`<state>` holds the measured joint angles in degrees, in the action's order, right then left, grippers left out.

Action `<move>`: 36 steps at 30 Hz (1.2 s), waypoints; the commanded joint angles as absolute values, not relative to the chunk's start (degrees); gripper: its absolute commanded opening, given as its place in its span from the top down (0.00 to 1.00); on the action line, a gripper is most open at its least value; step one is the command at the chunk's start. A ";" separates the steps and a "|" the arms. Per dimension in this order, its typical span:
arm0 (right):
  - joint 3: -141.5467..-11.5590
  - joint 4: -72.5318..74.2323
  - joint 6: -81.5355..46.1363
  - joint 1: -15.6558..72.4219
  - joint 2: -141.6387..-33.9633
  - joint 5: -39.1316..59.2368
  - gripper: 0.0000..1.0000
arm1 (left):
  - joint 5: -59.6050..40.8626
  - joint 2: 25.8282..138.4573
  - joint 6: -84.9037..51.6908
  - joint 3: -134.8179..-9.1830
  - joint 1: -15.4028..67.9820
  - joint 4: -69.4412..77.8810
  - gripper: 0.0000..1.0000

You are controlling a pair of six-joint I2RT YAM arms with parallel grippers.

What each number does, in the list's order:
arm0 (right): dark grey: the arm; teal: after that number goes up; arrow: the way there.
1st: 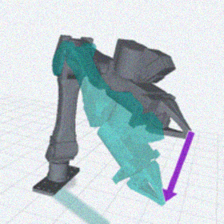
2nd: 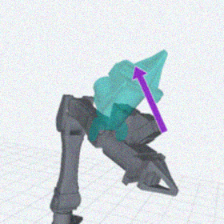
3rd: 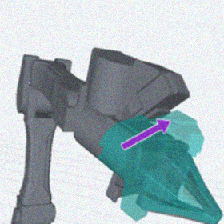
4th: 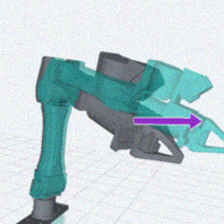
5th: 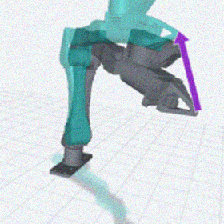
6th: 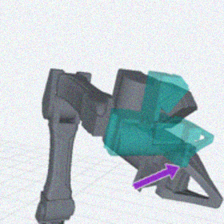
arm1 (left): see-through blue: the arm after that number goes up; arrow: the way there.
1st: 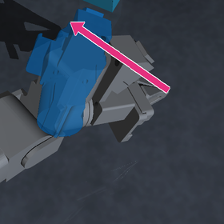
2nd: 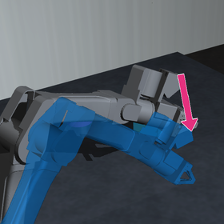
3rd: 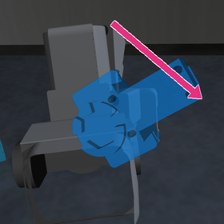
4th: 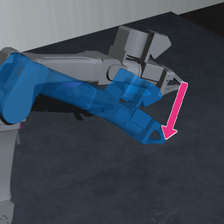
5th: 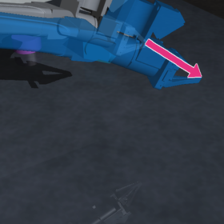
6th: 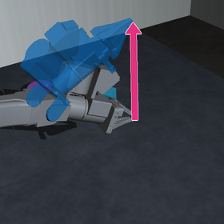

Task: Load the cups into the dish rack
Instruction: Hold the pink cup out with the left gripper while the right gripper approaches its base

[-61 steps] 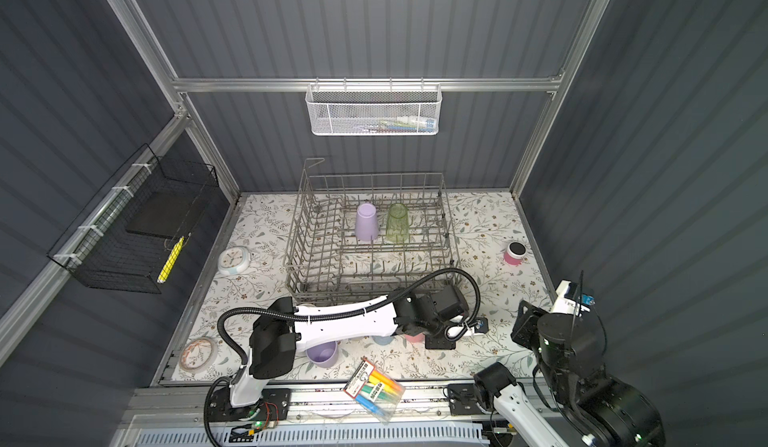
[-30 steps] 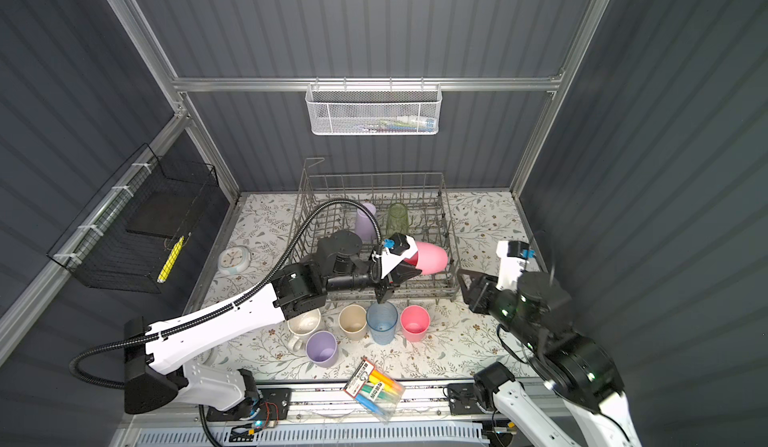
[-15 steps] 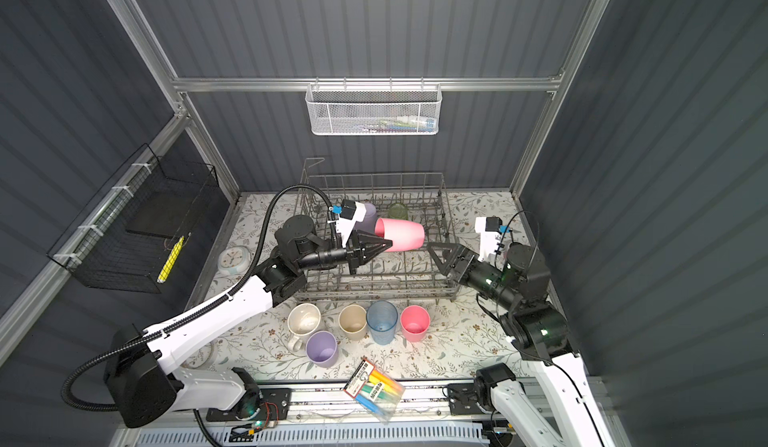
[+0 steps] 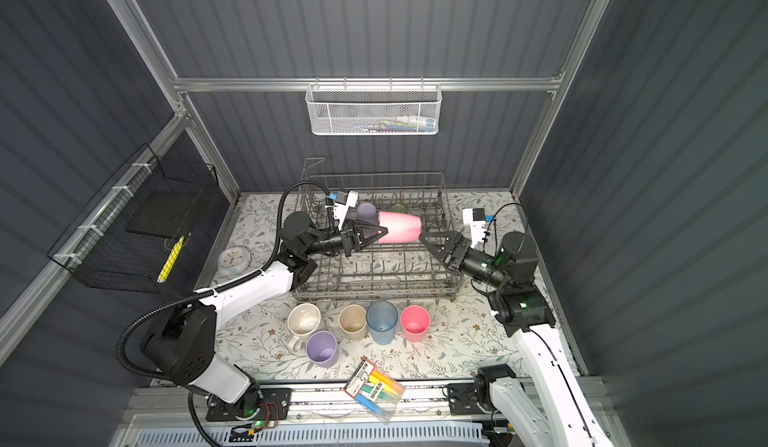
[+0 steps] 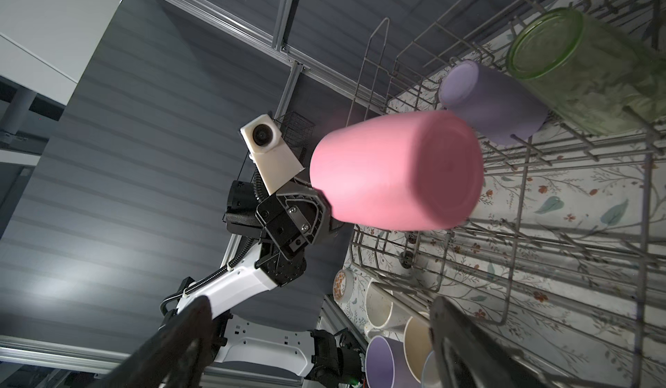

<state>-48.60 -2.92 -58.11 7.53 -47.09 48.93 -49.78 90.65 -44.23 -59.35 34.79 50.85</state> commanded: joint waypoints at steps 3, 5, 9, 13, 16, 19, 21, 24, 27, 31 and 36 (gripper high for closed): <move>-47.46 1.31 -58.62 7.38 -49.41 49.90 0.06 | -52.19 90.35 -47.86 -60.58 34.99 57.35 1.00; -47.46 1.82 -58.66 7.38 -50.16 49.92 0.06 | -52.46 90.35 -48.18 -60.60 34.98 57.50 1.00; -47.76 2.91 -58.75 7.47 -51.64 50.86 0.05 | -52.84 90.11 -47.55 -60.43 35.01 56.34 1.00; -47.38 4.00 -58.97 7.86 -52.50 50.80 0.05 | -52.75 90.39 -48.35 -60.05 35.07 57.32 1.00; -46.84 5.31 -59.52 8.51 -53.31 50.80 0.05 | -52.65 91.19 -51.01 -59.43 35.07 61.14 1.00; -46.21 7.28 -60.30 9.17 -53.95 50.42 0.05 | -52.71 92.43 -52.86 -59.46 35.15 63.78 1.00; -46.38 7.29 -59.65 9.61 -54.47 50.19 0.05 | -52.91 93.40 -54.42 -59.58 35.16 65.75 1.00; -46.49 7.36 -59.46 10.36 -55.17 49.38 0.05 | -53.09 94.34 -55.70 -59.67 35.24 67.39 1.00; -46.49 8.95 -60.15 10.85 -56.11 49.13 0.05 | -53.17 94.44 -55.31 -59.57 35.51 67.08 1.00; -47.60 9.84 -59.97 11.75 -57.92 48.63 0.05 | -53.26 94.04 -54.99 -59.33 35.72 66.70 1.00; -48.46 12.46 -60.68 12.81 -60.32 48.10 0.07 | -53.80 93.69 -54.84 -59.49 35.99 66.23 1.00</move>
<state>-46.72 9.06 -60.10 12.23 -59.70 48.62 -52.53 94.65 -54.68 -59.35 35.59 63.99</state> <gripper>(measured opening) 0.935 0.054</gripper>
